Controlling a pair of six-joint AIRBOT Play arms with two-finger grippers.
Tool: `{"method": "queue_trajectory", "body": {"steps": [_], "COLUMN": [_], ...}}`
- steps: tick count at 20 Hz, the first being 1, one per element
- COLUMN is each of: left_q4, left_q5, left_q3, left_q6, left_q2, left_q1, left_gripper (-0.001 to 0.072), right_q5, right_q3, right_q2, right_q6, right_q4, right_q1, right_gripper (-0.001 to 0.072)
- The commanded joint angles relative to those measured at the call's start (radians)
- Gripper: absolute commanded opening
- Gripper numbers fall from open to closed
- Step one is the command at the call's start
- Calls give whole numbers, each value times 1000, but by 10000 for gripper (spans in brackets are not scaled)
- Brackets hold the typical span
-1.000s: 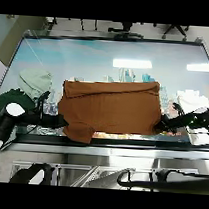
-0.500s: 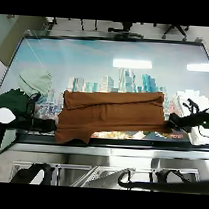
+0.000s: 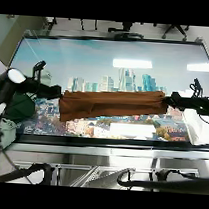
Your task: Fold the shirts.
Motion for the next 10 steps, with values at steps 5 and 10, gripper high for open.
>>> {"method": "queue_trajectory", "body": {"steps": [5, 10], "left_q4": [-3, 5], "left_q5": [50, -92], "left_q3": [309, 463], "left_q6": [13, -49], "left_q2": [-397, -494], "left_q1": [-50, -47], "left_gripper": [302, 659], "right_q5": [-108, -105], "right_q3": [61, 125], "right_q2": [-183, -188], "right_q6": [-268, -267], "right_q4": [109, 25], "right_q1": [9, -21], "right_gripper": [258, 477]}}
